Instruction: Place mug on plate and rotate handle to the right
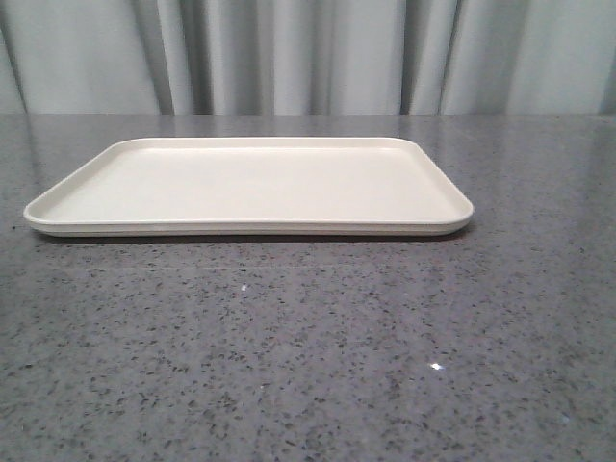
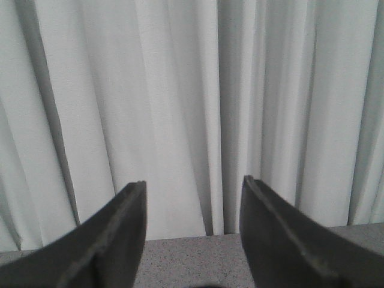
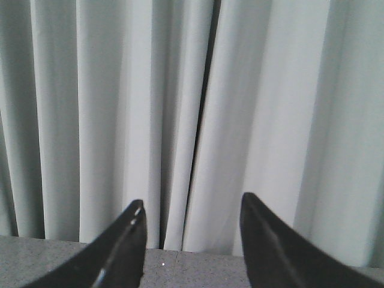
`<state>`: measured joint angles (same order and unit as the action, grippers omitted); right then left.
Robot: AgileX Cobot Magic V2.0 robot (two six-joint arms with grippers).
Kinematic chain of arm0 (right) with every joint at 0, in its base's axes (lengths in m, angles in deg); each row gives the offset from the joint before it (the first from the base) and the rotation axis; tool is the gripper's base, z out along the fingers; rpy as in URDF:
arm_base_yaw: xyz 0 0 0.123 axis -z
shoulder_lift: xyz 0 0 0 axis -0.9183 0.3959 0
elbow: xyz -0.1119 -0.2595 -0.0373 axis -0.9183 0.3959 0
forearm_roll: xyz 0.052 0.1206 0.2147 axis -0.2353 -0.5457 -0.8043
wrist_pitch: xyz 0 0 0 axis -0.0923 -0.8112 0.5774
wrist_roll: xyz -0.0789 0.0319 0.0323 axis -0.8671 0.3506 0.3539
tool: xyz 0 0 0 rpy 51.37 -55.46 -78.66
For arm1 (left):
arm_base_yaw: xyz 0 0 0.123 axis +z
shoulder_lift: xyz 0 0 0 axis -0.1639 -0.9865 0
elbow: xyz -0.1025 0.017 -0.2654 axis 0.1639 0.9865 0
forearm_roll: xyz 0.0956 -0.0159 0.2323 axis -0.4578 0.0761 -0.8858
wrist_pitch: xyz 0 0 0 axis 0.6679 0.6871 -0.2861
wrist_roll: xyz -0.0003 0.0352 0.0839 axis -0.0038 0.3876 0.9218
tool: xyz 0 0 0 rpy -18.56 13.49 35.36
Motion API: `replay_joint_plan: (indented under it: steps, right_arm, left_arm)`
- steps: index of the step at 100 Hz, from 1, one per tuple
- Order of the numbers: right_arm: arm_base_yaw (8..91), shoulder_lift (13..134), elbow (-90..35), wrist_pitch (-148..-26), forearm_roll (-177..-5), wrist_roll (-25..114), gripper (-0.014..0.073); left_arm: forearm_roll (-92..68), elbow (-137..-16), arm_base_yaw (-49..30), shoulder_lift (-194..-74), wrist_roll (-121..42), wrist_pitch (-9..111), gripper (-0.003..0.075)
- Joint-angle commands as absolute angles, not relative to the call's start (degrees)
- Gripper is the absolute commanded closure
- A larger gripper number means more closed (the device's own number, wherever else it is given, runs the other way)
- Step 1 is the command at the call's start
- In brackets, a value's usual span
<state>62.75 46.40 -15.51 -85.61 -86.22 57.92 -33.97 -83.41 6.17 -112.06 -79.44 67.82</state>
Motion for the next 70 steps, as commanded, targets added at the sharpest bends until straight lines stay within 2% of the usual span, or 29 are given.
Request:
replay_joint_plan:
  steps: [1,17,35,70]
  right_arm:
    - [62.87,47.09,-17.54,-80.55,-85.89,57.34,0.0216]
    - [62.87,47.09,-17.66,-80.48,-84.2,57.26,0.0216]
    - [62.87,47.48,-19.98,-81.92,-83.64,57.26,0.0216]
    - [62.87,50.95,-24.45,-84.82,-82.18,57.26,0.0216]
  left_arm:
    - [-34.07,-84.98,6.52,-112.5,-80.34,64.8,0.0352]
    - [-34.33,-85.41,6.52,-112.73,-81.13,64.94,0.0352]
    - [-35.46,-91.69,6.52,-115.85,-82.54,72.59,0.0352]
    - [-47.8,-110.71,6.52,-128.28,-82.54,98.4,0.0352]
